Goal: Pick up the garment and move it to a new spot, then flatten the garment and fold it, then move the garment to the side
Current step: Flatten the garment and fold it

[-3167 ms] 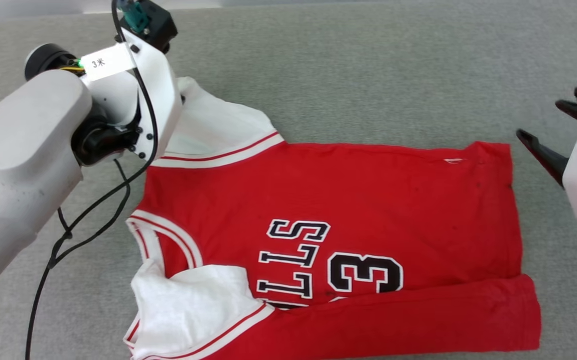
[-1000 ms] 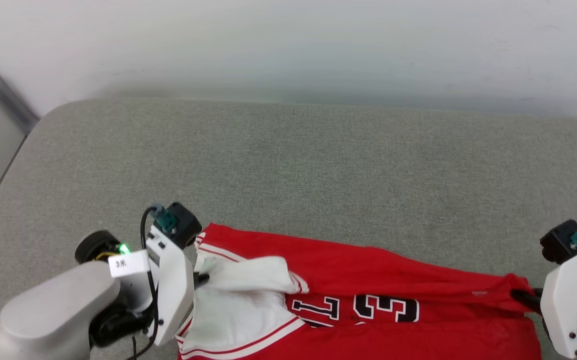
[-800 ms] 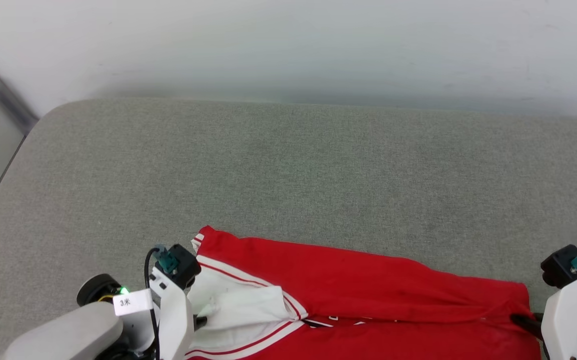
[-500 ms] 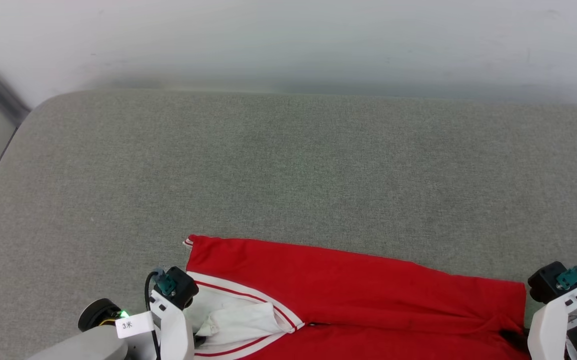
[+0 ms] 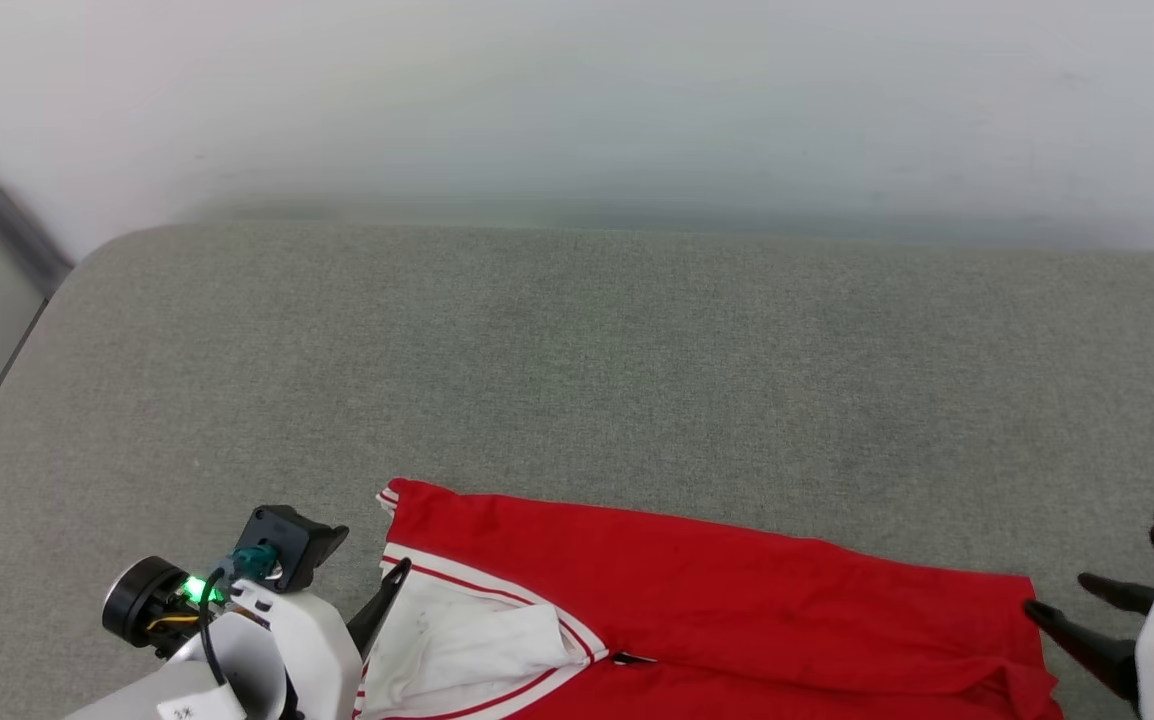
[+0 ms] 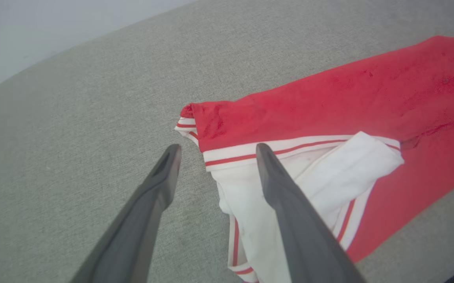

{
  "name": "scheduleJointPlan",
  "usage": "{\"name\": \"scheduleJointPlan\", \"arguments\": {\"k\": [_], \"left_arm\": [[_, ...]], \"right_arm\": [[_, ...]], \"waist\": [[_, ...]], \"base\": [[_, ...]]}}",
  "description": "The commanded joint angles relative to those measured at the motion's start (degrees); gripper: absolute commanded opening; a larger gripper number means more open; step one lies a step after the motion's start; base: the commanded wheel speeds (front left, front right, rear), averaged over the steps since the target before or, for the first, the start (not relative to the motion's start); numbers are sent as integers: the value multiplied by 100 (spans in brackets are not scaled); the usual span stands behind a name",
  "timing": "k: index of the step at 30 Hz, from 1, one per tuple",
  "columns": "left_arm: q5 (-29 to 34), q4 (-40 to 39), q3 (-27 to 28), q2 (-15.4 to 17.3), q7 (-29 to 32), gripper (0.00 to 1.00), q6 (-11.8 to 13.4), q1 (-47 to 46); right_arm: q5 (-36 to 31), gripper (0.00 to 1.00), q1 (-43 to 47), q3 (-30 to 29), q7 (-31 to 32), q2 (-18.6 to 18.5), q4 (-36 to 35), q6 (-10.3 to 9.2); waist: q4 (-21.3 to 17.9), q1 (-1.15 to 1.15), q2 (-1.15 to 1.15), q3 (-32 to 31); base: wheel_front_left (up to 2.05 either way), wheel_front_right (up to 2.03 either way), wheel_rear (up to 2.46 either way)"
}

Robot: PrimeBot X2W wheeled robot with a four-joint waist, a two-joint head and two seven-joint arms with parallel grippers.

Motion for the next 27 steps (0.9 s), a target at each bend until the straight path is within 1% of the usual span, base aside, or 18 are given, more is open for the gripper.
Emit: {"name": "scheduleJointPlan", "arguments": {"k": [1,3,6,9,12,13,14,21,24,27], "left_arm": [[114,-84,134,-26,-363,100,281,137],[186,-103,290,-88,-783,100,599,243],[350,-40,556,-285,-1230,100,1096,371],[512,80,905,-556,-1368,100,1403,516],[936,-1,1376,-856,-1397,100,1619,667],[936,-1,1376,-856,-1397,100,1619,667],[1092,-41,1524,-942,-1397,100,1653,780],[2229,-293,2831,-1531,-1401,100,1782,1513],[2662,-361,3335,-1783,-1396,100,1702,1809],[3065,-441,3758,-2052,-1397,100,1569,2066]], "right_arm": [[117,100,205,-311,-19,-45,-121,-2],[187,100,342,-657,-23,-43,-157,-2],[427,100,565,-1216,-8,136,-62,-2],[678,100,759,-1722,19,337,75,-2],[834,100,921,-2049,112,545,215,-2],[834,100,921,-2049,112,545,215,-2],[852,100,978,-2108,165,603,264,-2],[994,100,1193,-2252,639,1041,576,-2],[993,100,1225,-2149,797,1259,662,-2],[1034,100,1223,-2037,964,1468,748,-2]], "waist": [[2,0,0,-36],[10,0,0,-32],[46,0,0,1],[95,0,0,51],[138,0,0,96],[138,0,0,96],[150,0,0,112],[233,0,0,220],[264,0,0,267],[295,0,0,305]], "base": [[0,0,0],[0,0,0],[0,0,0],[0,0,0],[0,0,0],[0,0,0],[0,0,0],[0,0,0],[0,0,0],[0,0,0]]}}
